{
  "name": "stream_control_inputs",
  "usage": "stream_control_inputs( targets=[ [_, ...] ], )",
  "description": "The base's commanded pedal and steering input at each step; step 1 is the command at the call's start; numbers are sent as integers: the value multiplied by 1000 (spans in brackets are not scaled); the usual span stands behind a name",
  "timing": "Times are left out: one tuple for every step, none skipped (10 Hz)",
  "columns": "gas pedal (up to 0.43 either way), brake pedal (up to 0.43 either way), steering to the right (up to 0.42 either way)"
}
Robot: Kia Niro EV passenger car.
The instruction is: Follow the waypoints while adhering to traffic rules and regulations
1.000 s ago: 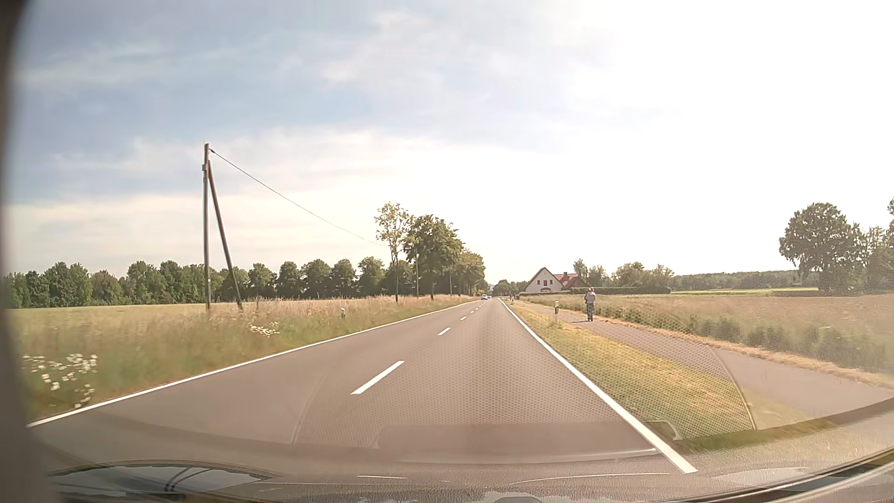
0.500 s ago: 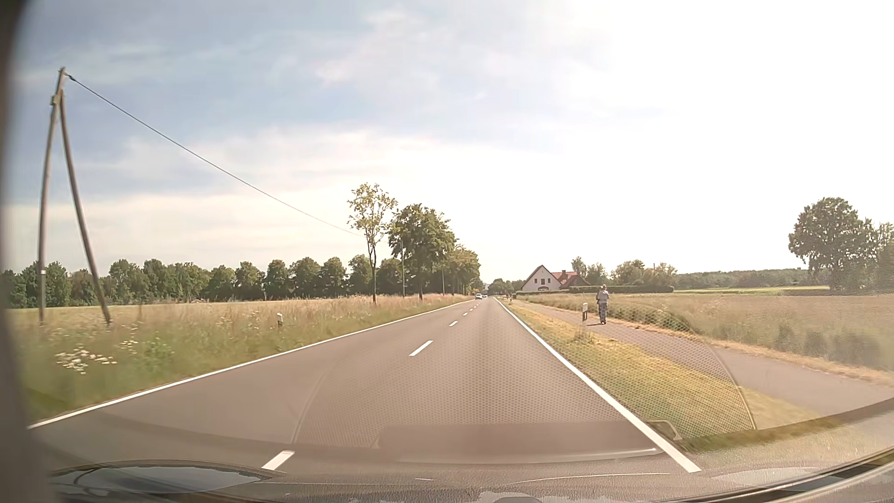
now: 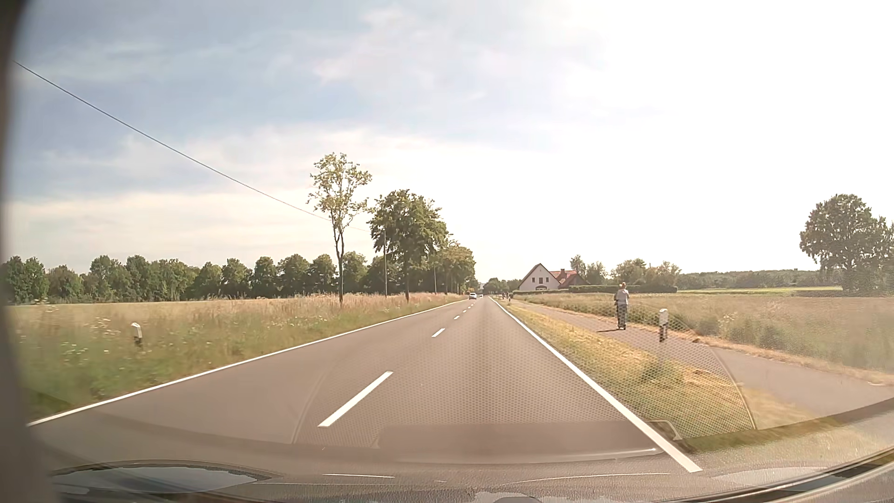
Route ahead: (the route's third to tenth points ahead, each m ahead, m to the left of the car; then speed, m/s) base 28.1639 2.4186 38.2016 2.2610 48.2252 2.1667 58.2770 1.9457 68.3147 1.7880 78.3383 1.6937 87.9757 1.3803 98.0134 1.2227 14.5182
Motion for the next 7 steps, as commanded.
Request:
stream_control_inputs(
  targets=[
    [248,0,4],
    [248,0,4],
    [248,0,4],
    [248,0,4],
    [248,0,4],
    [248,0,4],
    [248,0,4]
  ],
)
